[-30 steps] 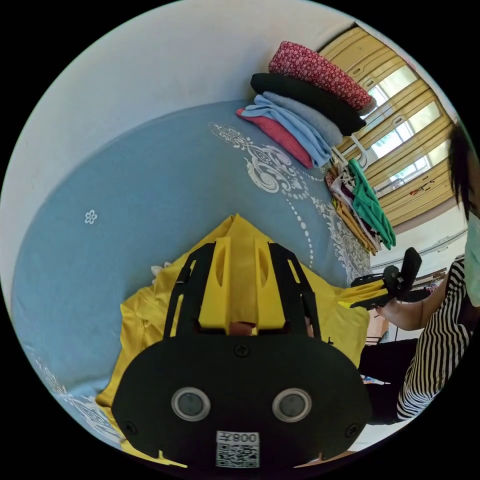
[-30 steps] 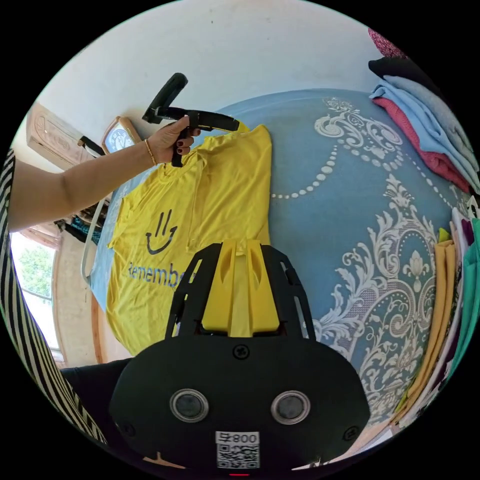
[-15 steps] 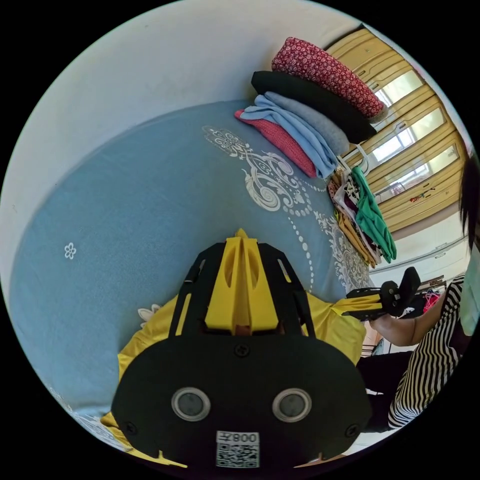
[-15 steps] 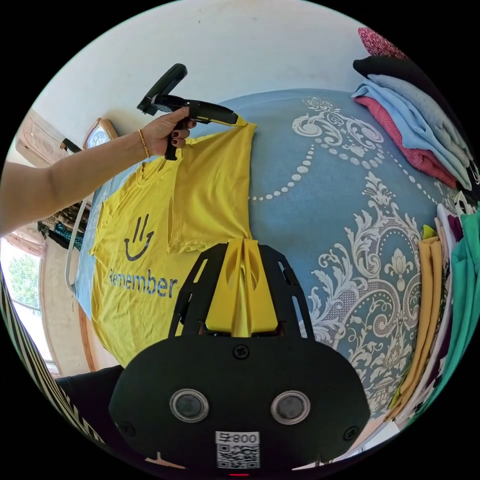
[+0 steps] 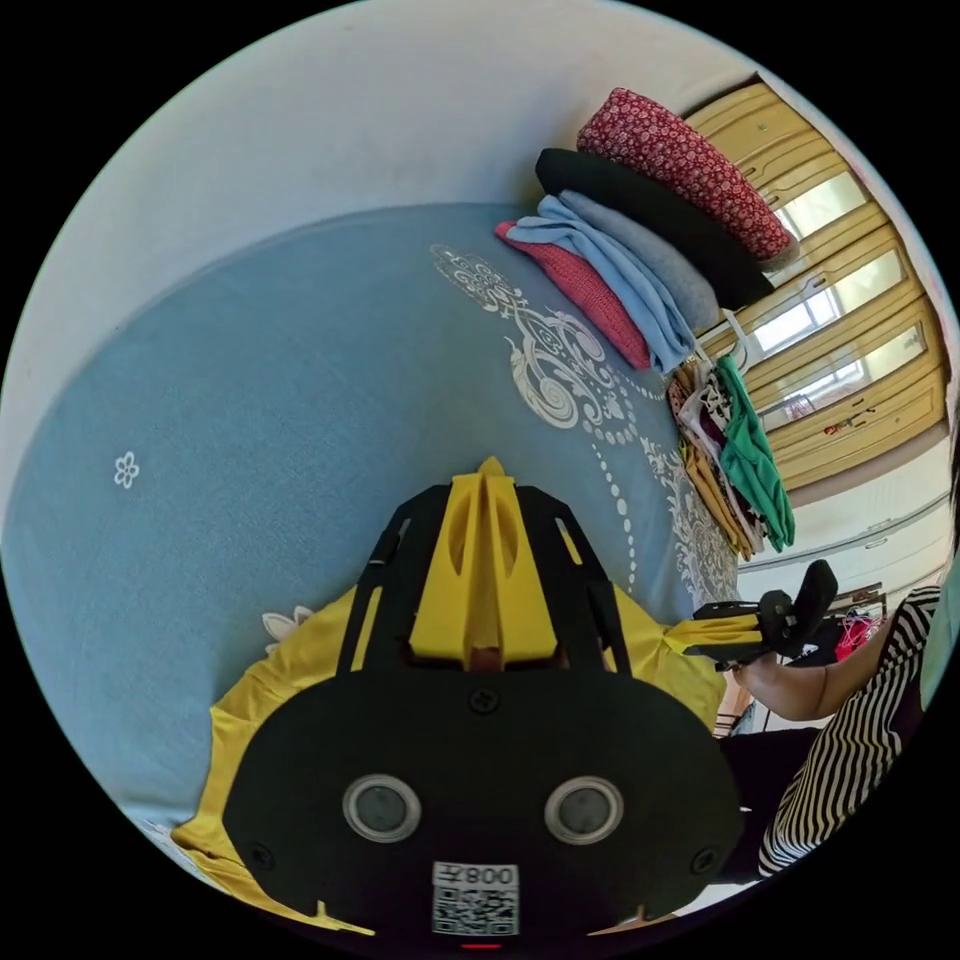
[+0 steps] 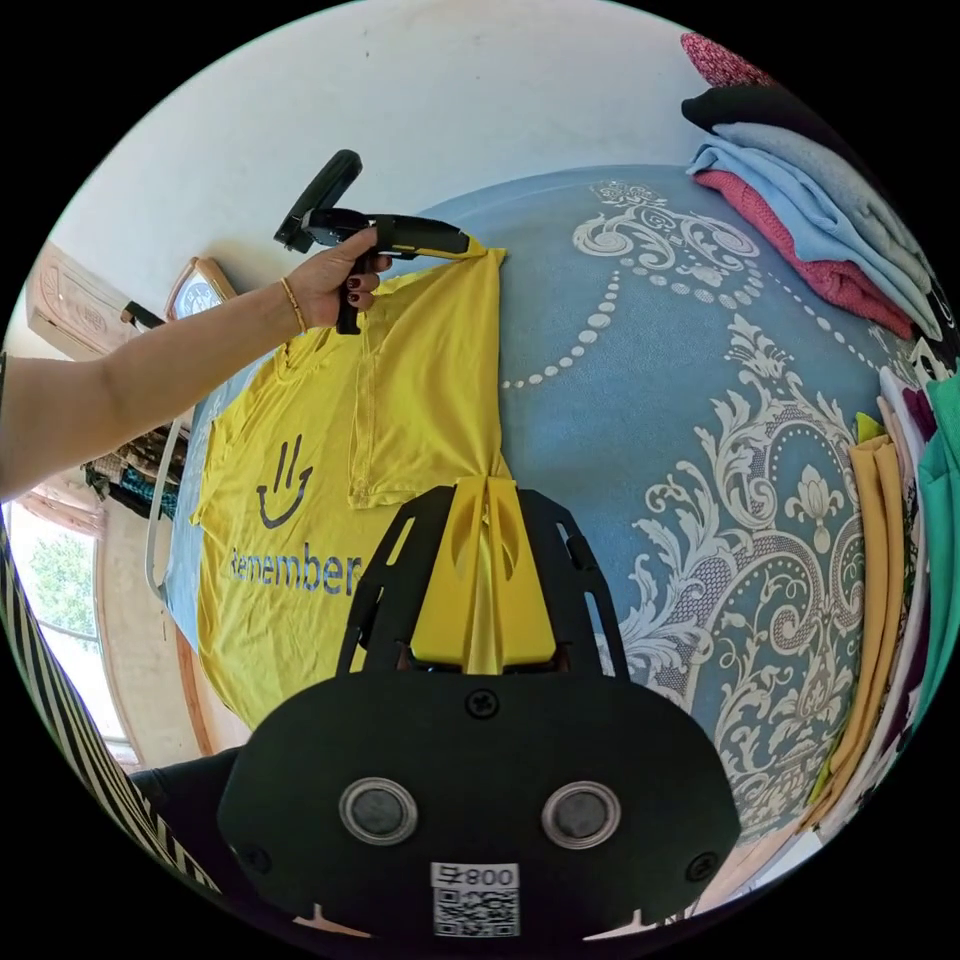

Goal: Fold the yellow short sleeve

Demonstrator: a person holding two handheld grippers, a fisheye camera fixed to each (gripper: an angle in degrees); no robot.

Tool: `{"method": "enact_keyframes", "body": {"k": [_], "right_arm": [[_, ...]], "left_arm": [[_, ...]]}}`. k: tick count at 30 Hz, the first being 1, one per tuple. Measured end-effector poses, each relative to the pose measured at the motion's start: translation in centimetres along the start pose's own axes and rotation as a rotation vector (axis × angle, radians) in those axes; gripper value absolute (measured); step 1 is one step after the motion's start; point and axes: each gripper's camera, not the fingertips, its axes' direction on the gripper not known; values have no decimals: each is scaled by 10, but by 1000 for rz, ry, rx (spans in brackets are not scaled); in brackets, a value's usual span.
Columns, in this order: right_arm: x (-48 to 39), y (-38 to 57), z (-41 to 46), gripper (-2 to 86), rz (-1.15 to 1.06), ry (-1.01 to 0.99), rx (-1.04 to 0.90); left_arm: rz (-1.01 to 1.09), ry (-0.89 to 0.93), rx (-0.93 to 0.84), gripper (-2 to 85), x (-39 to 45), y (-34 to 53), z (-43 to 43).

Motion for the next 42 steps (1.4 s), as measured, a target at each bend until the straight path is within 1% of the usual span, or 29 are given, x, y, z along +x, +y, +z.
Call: {"method": "enact_keyframes", "body": {"k": [2, 7, 9, 11, 13, 15, 16, 17, 19, 20, 22, 24, 26, 28, 29, 31, 32, 34, 35, 37, 38, 40, 42], "right_arm": [[-4, -2, 1, 2, 15, -14, 6], [-14, -4, -4, 1, 61, -77, 81], [-20, -5, -4, 1, 64, -96, 103], [-28, -8, 2, 1, 50, -112, 92], [-38, -15, 24, 1, 40, -106, 7], [-44, -19, 37, 1, 39, -123, -20], [-47, -21, 39, 1, 65, -143, -9], [-49, -23, 40, 1, 71, -145, -10], [-60, -26, 41, 2, 90, -134, 12], [-64, -27, 41, 2, 88, -133, 14], [-82, -31, 43, 2, 78, -125, 8], [-99, -37, 46, 2, 53, -132, -1], [-120, -48, 50, 3, 4, -152, -11], [-156, -67, 64, 4, -99, -233, -46], [-167, -73, 70, 5, -129, -263, -64], [-217, -98, 99, 9, -267, -383, -152], [-232, -104, 107, 11, -306, -406, -173], [-294, -130, 138, 22, -460, -461, -230], [-310, -137, 146, 26, -496, -471, -243], [-377, -164, 174, 41, -644, -498, -259], [-394, -171, 181, 45, -683, -495, -264], [-460, -195, 211, 59, -808, -467, -276], [-507, -212, 232, 63, -887, -474, -299]], "left_arm": [[-16, 2, 46, 10, 7, 10, -22], [-61, 14, 201, 12, 28, 58, -110], [-70, 15, 210, 10, 37, 79, -133], [-58, 8, 184, 8, 47, 99, -147], [-94, -53, 76, 6, 54, 120, -154], [-114, -73, 26, 5, 56, 132, -159], [-167, -29, 90, 5, 56, 141, -175], [-184, -10, 111, 5, 57, 144, -184], [-187, 19, 213, 7, 72, 165, -224], [-195, 32, 232, 8, 76, 173, -234], [-255, 92, 301, 13, 90, 214, -270], [-335, 120, 332, 19, 100, 256, -297], [-450, 128, 371, 26, 108, 305, -327], [-627, 89, 432, 38, 117, 378, -374], [-676, 71, 447, 43, 120, 397, -386], [-884, -21, 511, 57, 133, 474, -436], [-939, -43, 533, 60, 137, 493, -448], [-1106, -118, 618, 70, 154, 559, -490], [-1151, -142, 632, 72, 158, 573, -500], [-1271, -211, 674, 79, 173, 620, -530], [-1302, -217, 686, 81, 176, 630, -536], [-1361, -193, 758, 85, 186, 661, -556], [-1374, -173, 794, 86, 193, 676, -567]]}}
